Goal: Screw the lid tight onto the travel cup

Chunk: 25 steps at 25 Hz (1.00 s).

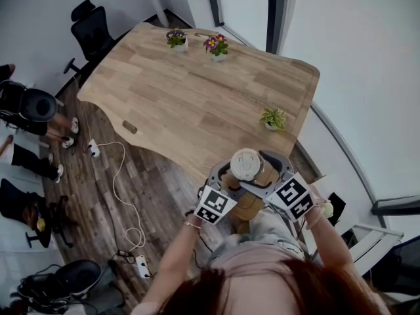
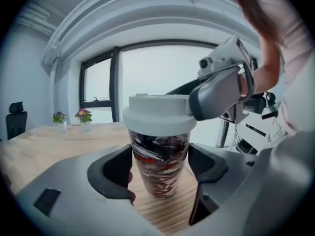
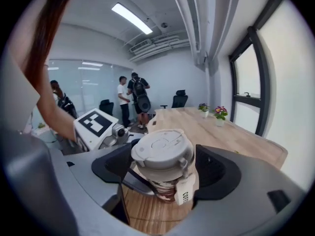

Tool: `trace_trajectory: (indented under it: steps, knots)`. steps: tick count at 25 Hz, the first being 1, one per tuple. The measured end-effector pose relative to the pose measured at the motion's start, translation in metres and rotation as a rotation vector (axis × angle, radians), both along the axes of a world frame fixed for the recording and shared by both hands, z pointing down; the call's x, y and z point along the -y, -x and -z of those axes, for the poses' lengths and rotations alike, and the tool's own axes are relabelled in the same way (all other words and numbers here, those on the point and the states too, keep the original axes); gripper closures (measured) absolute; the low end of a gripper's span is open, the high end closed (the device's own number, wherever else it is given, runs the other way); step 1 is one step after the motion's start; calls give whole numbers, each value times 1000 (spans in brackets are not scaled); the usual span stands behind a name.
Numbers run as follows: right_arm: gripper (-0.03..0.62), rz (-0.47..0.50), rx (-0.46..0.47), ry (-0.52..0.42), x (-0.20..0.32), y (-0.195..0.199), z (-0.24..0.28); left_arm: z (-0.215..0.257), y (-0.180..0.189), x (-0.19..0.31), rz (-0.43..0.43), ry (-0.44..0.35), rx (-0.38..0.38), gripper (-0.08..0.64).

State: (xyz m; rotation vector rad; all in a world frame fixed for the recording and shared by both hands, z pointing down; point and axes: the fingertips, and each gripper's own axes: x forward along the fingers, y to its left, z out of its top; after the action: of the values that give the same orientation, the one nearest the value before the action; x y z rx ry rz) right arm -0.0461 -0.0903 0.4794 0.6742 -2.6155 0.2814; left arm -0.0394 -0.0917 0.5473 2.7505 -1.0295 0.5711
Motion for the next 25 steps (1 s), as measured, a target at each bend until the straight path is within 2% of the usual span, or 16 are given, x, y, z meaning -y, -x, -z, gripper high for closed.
trace_trajectory:
  steps: [3,6,9,13,16,21,25]
  knots:
    - [229,100,-47,10,-5,1,-1,-1,-2,-4,-98,24,27,209]
    - [230,113,-58,-2,-5,0,-1,-1,-2,-3,-117,40,42,209]
    - [230,28,-29,-22,-3,-1,1,0,-2,-1,-59,35,47,209]
    - [230,-170,1,-40,1,-3,1,1,-3,1,86,27,21,209]
    - [230,-217,13,-44,-1,-4,0,0,-4,1,108,28,23,210]
    - [229,-139,53,8,-3,-8,4,-2,-5,0,31,42,38,209]
    - [229,-2,-13,-22,-8,-8,4,-2,-5,-2,-88,51,43,210]
